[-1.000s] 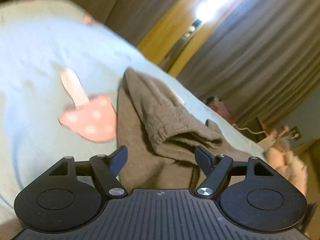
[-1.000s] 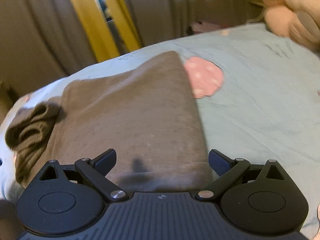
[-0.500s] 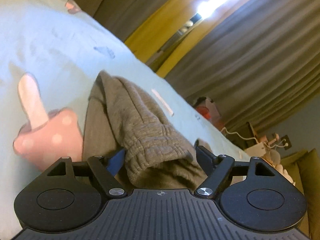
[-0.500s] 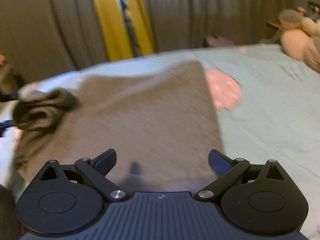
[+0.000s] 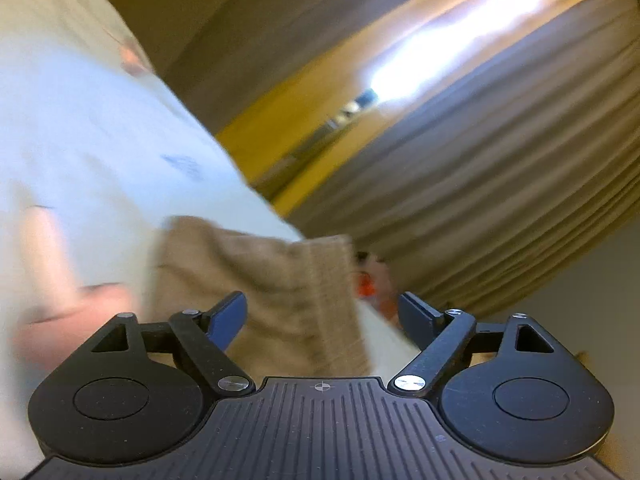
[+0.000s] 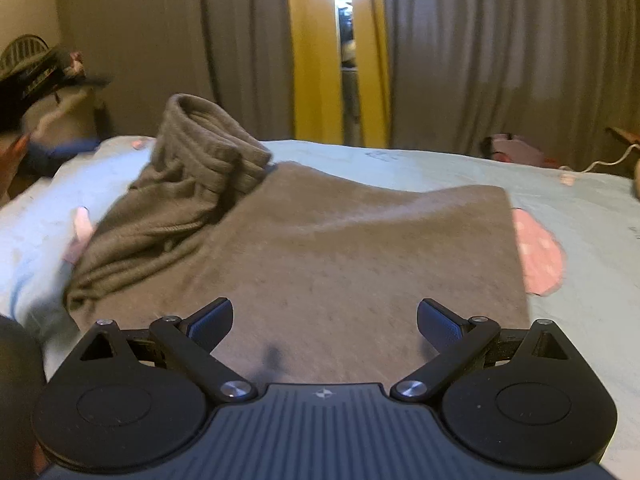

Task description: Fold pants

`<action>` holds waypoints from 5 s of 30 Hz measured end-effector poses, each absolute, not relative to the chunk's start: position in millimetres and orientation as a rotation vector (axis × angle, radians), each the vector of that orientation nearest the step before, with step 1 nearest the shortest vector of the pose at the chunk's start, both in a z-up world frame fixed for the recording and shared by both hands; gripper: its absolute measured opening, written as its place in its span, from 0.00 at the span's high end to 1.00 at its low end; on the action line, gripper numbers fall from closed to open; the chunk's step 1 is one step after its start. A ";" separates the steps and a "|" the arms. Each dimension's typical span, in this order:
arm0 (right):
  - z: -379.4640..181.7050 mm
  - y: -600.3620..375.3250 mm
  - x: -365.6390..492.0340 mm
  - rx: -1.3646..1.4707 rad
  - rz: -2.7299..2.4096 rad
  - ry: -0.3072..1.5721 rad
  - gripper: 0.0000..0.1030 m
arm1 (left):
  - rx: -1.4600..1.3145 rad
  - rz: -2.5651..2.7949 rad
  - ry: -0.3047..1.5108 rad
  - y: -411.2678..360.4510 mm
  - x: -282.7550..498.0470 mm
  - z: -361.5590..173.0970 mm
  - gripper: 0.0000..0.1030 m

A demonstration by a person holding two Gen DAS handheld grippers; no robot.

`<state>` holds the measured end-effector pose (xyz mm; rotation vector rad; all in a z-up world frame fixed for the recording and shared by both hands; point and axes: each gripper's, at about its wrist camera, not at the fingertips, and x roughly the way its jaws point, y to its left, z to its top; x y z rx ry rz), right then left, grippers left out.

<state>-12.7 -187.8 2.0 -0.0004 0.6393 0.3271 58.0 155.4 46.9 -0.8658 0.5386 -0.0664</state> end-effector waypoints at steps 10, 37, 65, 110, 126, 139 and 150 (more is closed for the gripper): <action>14.5 -131.1 66.8 0.031 0.502 0.589 0.04 | -0.634 0.510 0.692 191.6 -67.8 -7.8 0.13; -20.7 -69.8 187.0 0.250 0.570 0.803 0.22 | -0.896 0.656 0.576 220.7 -80.5 -30.4 0.18; 5.5 -229.2 -20.5 0.432 0.008 0.637 0.56 | -0.964 0.658 0.537 228.5 -94.6 -29.6 0.17; -18.7 -253.4 -28.0 0.216 -0.086 0.819 0.04 | -0.194 0.085 1.007 2.7 9.1 -14.3 0.03; -21.4 -181.7 -84.7 -0.043 0.121 0.946 0.04 | -0.006 0.080 0.988 -39.7 -52.4 20.7 0.03; -15.4 -188.5 -90.1 0.017 0.050 0.867 0.04 | -0.013 0.026 0.989 -48.1 -45.7 8.9 0.02; -25.3 -178.9 -77.5 -0.002 0.033 0.852 0.04 | 0.015 0.007 0.921 -56.9 -39.5 6.0 0.02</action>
